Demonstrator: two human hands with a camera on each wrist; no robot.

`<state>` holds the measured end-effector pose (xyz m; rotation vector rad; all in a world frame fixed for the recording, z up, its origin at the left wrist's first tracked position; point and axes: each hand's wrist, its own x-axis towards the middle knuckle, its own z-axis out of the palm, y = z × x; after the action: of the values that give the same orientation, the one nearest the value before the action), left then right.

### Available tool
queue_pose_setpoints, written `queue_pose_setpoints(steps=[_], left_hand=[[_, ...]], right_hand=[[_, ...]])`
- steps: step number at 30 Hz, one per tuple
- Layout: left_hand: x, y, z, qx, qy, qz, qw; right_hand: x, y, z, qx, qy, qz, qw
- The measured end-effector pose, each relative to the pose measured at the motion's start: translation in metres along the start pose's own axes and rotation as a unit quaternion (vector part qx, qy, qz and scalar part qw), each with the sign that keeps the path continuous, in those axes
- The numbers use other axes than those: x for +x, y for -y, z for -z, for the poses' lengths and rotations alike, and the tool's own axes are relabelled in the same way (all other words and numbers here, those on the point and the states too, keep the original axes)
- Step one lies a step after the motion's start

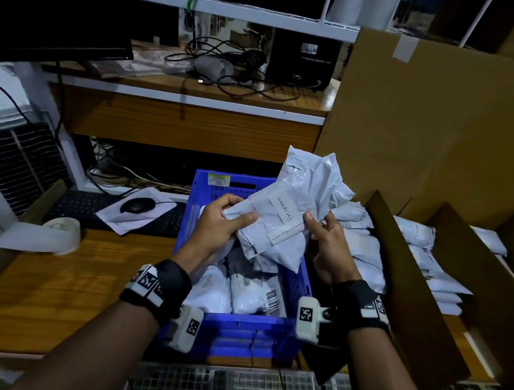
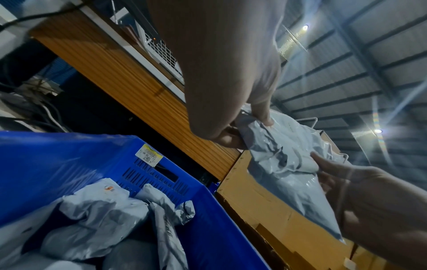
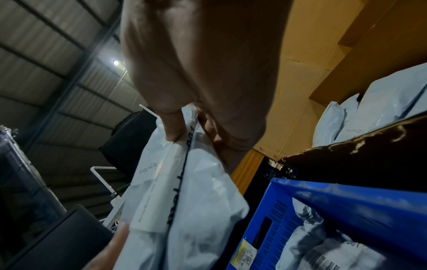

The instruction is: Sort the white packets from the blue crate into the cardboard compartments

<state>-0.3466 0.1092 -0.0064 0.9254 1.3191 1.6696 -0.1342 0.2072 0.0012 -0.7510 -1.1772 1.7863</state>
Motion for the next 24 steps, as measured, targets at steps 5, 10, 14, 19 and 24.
queue_pose_setpoints(steps=[5,10,14,19,24], left_hand=[[-0.006,-0.002,-0.007,-0.083,0.017,0.066,0.994],[0.000,0.004,-0.002,-0.048,0.022,0.077,0.996],[0.010,-0.012,0.001,-0.029,-0.059,0.031,0.997],[0.025,-0.032,0.026,-0.025,-0.081,-0.023,0.996],[0.019,-0.055,0.029,0.079,0.085,-0.019,0.993]], right_hand=[[-0.002,0.006,-0.007,0.016,0.014,0.024,0.999],[-0.005,0.010,-0.003,0.003,0.012,0.033,0.999],[-0.009,0.019,0.009,-0.049,0.005,0.041,0.998],[-0.005,0.034,0.043,-0.095,-0.010,0.032,0.995],[-0.011,0.056,0.062,-0.139,0.032,0.005,0.990]])
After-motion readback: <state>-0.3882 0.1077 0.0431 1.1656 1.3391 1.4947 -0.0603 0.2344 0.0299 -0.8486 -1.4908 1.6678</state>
